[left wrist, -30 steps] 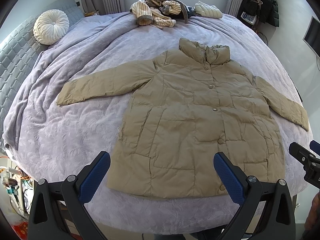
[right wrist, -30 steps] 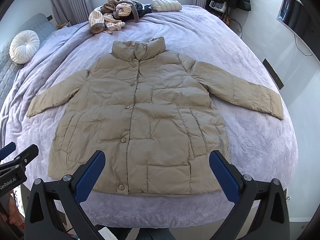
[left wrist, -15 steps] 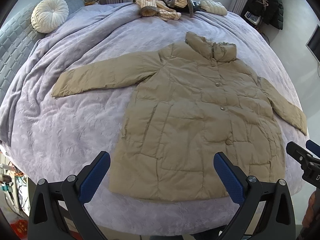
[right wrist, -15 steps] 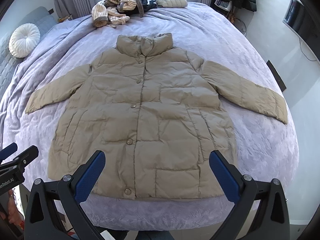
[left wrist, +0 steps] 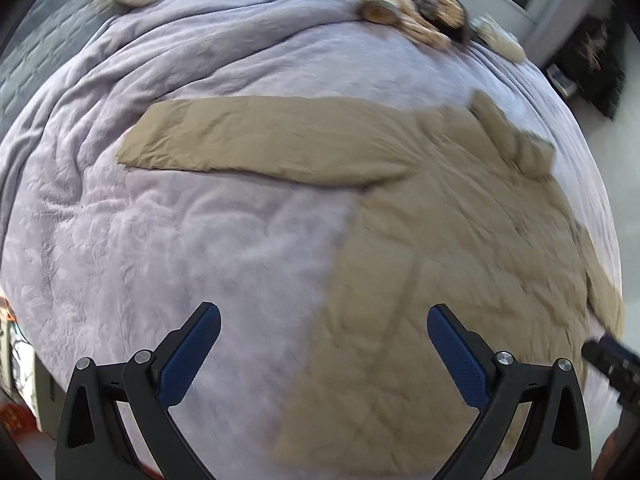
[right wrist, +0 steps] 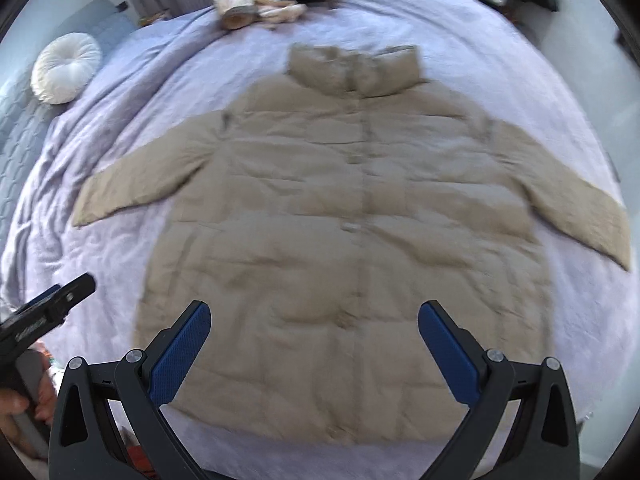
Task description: Fold large clothes
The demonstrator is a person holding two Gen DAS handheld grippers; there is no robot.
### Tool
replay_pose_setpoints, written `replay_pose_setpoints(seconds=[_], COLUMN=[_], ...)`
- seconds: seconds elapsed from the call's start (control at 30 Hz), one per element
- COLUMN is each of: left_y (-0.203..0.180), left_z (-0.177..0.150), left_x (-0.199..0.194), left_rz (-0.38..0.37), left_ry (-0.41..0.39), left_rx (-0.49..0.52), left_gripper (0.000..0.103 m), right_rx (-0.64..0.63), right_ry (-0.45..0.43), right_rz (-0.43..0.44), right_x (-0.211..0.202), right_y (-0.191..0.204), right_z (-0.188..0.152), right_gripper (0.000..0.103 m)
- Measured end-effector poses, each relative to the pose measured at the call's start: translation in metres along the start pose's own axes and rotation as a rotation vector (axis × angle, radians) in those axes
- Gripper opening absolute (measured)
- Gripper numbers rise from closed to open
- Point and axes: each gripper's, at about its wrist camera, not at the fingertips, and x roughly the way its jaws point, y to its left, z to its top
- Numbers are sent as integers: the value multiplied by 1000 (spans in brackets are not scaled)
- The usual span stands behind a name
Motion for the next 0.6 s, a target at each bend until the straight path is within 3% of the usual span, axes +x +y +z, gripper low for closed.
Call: replay_pose_setpoints(seconds=[0.2, 0.5, 0.53, 0.6], left_y=[65, 124, 129, 142], left_z=[42, 83, 85, 90], left_x=[48, 116, 122, 139], left_rz=[-56, -185, -207, -251], left_ry=[-9, -51, -53, -53], left_rx=[-177, -369, -390, -448], left_gripper=[103, 103, 103, 103], right_rx=[-54, -49, -48, -54], right_ry=[97, 62, 54, 48], right_rz=[38, 153, 159, 181], right_x=[56, 128, 137, 155], right_y=[43, 90, 95, 104], right_z=[37, 104, 111, 126], right_gripper=[103, 99, 91, 59])
